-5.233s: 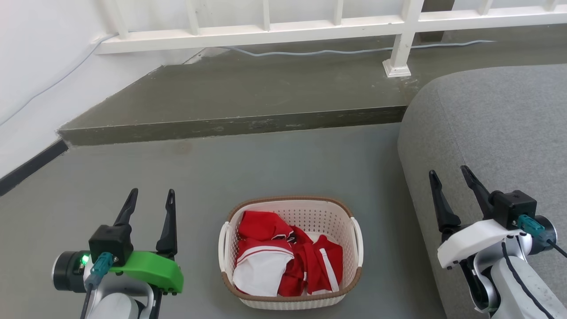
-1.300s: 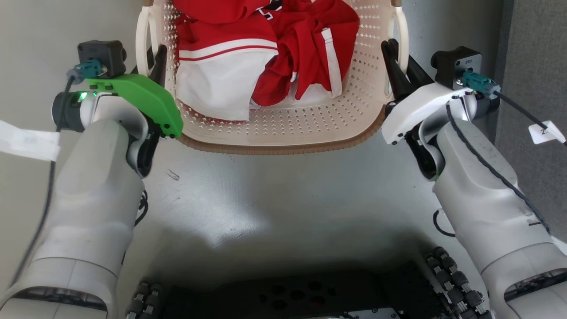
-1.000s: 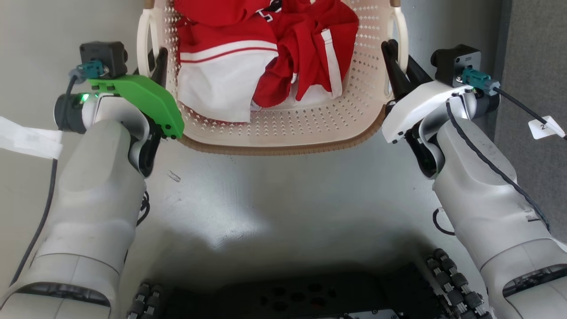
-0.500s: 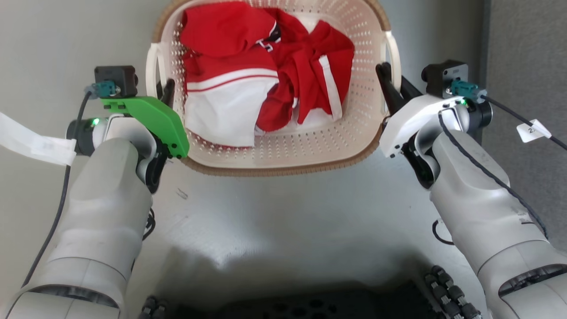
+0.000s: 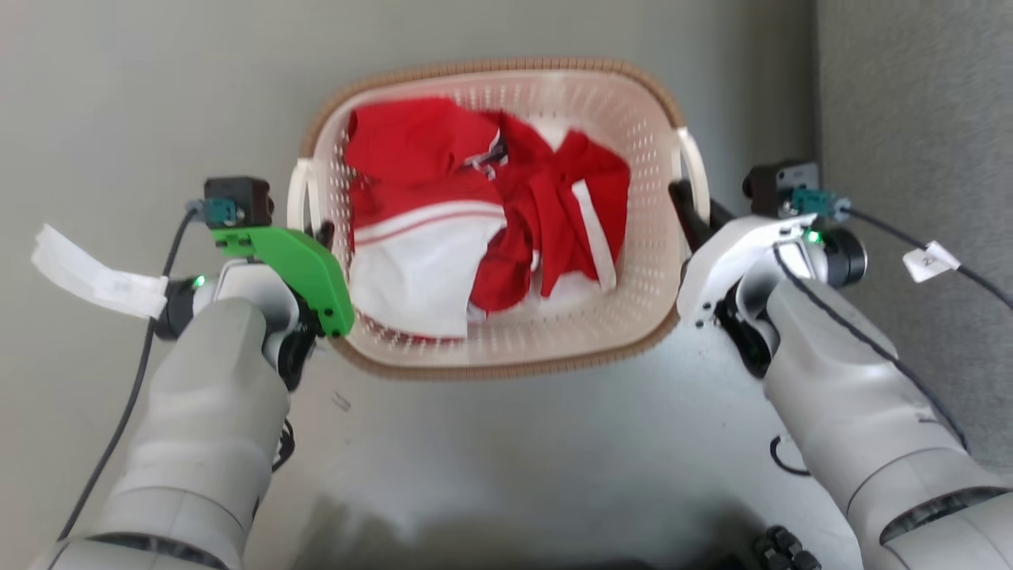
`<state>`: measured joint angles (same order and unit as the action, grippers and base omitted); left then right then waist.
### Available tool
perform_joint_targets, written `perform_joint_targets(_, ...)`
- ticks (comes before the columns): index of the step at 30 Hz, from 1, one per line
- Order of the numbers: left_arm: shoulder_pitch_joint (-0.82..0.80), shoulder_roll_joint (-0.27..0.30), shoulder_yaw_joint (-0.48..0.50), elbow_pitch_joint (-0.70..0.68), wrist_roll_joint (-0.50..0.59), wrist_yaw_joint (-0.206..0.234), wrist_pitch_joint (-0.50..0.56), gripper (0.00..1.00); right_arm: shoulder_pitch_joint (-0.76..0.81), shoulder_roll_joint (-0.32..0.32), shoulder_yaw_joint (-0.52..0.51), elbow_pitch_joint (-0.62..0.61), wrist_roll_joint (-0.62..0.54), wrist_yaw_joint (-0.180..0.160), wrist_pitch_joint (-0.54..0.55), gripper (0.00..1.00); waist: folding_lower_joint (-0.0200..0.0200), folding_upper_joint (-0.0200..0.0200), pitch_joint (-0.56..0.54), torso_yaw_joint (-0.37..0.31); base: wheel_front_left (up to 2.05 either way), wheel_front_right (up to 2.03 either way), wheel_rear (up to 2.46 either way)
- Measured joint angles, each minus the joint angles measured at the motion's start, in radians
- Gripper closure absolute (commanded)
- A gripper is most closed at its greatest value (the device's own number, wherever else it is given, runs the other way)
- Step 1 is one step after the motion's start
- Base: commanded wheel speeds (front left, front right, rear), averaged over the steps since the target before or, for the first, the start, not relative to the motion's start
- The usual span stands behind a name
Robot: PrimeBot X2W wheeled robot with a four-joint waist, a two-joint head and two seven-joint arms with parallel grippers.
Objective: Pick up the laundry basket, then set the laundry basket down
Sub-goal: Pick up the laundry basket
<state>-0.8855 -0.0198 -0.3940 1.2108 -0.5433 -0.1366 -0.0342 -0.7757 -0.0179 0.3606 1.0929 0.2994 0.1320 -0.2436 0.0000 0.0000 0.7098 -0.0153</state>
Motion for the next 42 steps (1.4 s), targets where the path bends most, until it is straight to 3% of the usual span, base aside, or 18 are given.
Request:
perform_joint_targets(18,0.115,-0.016,-0.030,0.015,-0.100,-0.001,0.167,1.00,0.078,0.017,0.002,0.127,0.063,0.009,0.083,1.00,0.0000,0.0000,-0.248,0.003,0.00,0.00,0.00)
perform_joint_targets(42,0.250,-0.015,-0.061,0.031,-0.161,-0.001,0.287,1.00,0.226,0.017,0.094,0.102,0.213,0.009,0.209,1.00,-0.0001,0.0000,-0.527,0.009,0.00,0.00,0.00)
